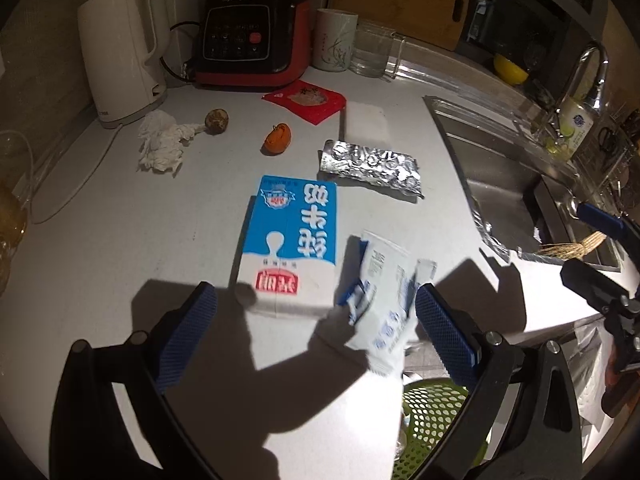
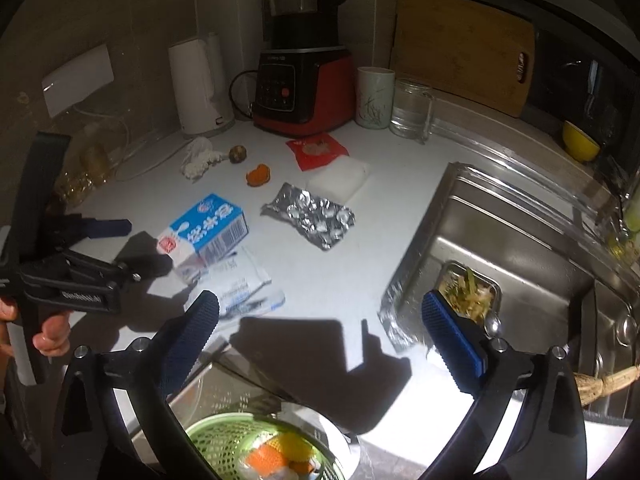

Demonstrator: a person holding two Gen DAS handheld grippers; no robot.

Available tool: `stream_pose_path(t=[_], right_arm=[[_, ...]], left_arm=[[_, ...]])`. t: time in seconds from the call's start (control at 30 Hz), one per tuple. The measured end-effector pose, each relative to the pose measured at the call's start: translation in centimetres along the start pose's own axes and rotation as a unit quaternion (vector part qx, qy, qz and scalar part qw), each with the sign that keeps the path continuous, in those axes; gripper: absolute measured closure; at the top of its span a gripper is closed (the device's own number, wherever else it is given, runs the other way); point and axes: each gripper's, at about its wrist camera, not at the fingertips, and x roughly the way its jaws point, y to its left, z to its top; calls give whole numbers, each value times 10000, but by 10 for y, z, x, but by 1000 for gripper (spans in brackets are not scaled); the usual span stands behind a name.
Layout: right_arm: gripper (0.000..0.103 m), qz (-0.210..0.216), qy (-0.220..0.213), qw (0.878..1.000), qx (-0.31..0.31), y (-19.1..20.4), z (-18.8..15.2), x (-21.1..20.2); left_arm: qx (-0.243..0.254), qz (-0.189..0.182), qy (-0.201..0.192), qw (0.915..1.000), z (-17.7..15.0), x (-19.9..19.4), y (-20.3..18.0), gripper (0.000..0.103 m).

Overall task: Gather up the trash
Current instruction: 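Grasp the blue-white milk carton with the left gripper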

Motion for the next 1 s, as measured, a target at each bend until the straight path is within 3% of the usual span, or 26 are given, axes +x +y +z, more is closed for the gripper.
stream_pose_path(t=[0.43, 0.6, 0.7, 0.77, 1.0], right_arm=[[2, 415, 153, 9990, -53, -25, 35, 77], [2, 975, 379, 9937, -400, -31, 49, 116], [2, 1214, 559, 9870, -889, -31, 60, 140], [2, 1327, 652, 9823, -1146, -31, 65, 152], [2, 1752, 1013, 9576, -2053, -24, 74, 181]], left_arm=[[-17, 269, 531, 9982, 38, 74, 15, 8], [211, 508, 604, 9967, 42, 85, 13, 8], [211, 503, 680, 9962, 44, 89, 14, 22], [175, 484, 732, 9960, 45, 93, 16, 38], [195, 656, 603, 9958, 47, 92, 21, 39]])
